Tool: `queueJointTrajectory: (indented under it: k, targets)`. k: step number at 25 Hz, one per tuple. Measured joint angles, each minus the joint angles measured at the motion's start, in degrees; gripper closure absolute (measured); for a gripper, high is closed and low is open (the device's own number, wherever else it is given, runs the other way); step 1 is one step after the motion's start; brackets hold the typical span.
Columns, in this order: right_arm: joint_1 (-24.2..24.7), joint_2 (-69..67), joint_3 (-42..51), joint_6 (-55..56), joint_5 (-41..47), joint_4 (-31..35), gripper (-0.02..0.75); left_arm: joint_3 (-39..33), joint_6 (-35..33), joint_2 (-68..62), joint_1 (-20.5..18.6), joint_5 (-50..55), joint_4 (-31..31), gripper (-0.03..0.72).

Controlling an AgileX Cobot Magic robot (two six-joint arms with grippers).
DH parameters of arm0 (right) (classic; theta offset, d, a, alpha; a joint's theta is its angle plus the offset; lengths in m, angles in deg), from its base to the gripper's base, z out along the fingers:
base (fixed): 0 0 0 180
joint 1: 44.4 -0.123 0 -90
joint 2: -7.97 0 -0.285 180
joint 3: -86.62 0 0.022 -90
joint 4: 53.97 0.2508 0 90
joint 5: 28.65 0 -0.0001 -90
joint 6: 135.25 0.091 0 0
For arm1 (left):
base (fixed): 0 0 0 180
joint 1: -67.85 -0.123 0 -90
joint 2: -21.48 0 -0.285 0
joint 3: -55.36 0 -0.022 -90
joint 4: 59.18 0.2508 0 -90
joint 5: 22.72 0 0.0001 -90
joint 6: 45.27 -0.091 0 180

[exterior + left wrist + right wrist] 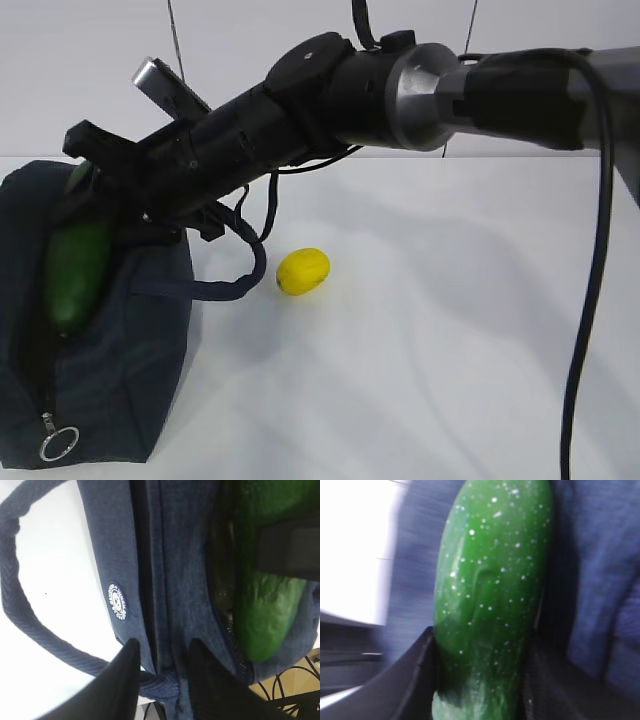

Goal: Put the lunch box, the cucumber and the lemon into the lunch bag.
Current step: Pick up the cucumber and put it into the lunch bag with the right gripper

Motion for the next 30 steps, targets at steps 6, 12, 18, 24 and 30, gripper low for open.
queueJointTrajectory:
  k: [6,12,18,24,30]
  targets:
    - [-0.1,0.0,0.0,8.4,-0.4,-14.3,0.398,0.0,0.0,0.0,0.0,0.0,0.0,0.454]
    - [-0.1,0.0,0.0,10.6,-1.0,-15.0,0.398,0.0,0.0,0.0,0.0,0.0,0.0,0.454]
    - [-0.1,0.0,0.0,10.7,-1.2,-14.5,0.388,0.0,0.0,0.0,0.0,0.0,0.0,0.454]
    - [-0.1,0.0,0.0,10.9,-1.2,-14.2,0.307,0.0,0.0,0.0,0.0,0.0,0.0,0.454]
    - [-0.1,0.0,0.0,10.9,-0.9,-14.2,0.214,0.0,0.0,0.0,0.0,0.0,0.0,0.454]
